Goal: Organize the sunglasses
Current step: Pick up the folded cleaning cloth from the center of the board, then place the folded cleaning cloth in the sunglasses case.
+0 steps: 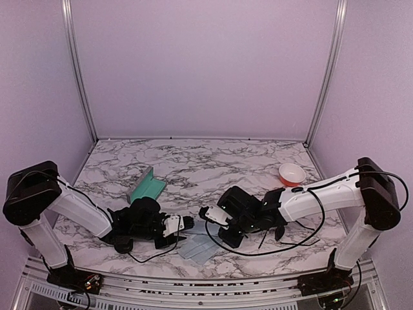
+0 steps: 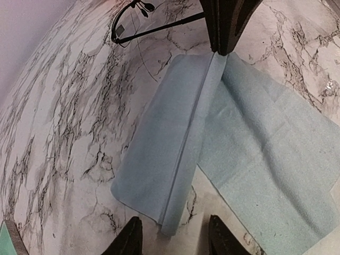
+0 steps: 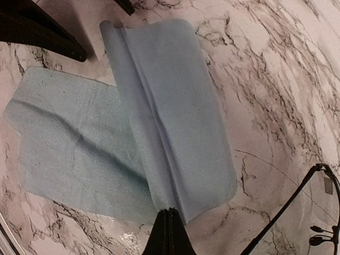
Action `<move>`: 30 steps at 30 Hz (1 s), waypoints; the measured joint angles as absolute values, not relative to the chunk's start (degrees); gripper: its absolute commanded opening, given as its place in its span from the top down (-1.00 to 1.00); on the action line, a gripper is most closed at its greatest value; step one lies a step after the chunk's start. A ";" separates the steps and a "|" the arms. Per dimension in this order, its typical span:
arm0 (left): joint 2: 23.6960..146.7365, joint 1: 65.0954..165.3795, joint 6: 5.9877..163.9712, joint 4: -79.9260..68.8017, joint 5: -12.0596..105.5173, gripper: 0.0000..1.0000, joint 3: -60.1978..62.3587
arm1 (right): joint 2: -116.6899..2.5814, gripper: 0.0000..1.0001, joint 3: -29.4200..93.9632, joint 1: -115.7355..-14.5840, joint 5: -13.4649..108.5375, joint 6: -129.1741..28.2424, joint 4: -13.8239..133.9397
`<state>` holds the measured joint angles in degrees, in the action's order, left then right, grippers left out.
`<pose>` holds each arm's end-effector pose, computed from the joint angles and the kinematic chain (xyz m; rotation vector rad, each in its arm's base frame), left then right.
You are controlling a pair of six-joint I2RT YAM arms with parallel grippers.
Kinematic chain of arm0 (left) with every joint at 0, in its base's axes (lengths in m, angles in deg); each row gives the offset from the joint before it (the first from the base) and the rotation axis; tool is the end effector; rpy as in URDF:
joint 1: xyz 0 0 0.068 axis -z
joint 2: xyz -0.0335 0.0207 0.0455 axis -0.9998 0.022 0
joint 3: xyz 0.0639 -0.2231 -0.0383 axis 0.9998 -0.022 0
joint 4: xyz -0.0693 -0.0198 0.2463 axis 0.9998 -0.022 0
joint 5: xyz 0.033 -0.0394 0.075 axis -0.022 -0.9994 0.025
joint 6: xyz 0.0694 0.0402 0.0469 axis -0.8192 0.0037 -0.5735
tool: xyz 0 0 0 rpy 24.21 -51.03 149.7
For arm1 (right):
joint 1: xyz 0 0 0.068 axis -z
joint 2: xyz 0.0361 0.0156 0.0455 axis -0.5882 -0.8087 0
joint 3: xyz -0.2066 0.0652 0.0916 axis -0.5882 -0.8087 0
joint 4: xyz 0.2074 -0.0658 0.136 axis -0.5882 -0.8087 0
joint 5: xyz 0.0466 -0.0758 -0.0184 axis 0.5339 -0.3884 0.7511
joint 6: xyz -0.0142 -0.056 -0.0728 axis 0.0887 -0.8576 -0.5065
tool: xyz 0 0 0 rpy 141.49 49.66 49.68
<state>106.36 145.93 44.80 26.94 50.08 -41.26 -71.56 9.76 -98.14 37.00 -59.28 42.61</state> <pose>0.1722 -0.2802 0.0567 1.5027 1.5425 -0.3834 0.1613 0.2957 0.0826 -1.3948 2.2607 0.2921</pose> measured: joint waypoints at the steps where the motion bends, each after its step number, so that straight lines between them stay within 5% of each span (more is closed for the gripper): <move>1: 106.58 146.06 44.76 26.99 50.17 0.31 -41.05 | -71.56 1.00 9.74 -98.12 37.00 -59.28 42.61; 6: 107.92 146.45 44.19 27.25 50.30 0.60 -40.17 | -71.56 1.00 9.72 -98.10 37.00 -59.30 42.61; 9: 108.57 146.60 43.47 27.23 50.56 1.00 -39.60 | -71.54 1.00 9.72 -98.01 37.00 -59.30 42.61; 21: 105.45 147.09 48.82 24.45 53.47 1.00 -38.34 | -70.78 1.00 12.14 -95.87 36.32 -61.68 40.84; 30: 94.15 147.09 59.73 18.44 55.53 1.00 -37.70 | -72.64 1.00 27.57 -93.27 35.16 -67.83 39.22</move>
<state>94.15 147.09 59.73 18.44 55.53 -37.70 -72.64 27.57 -93.27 35.16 -67.83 39.22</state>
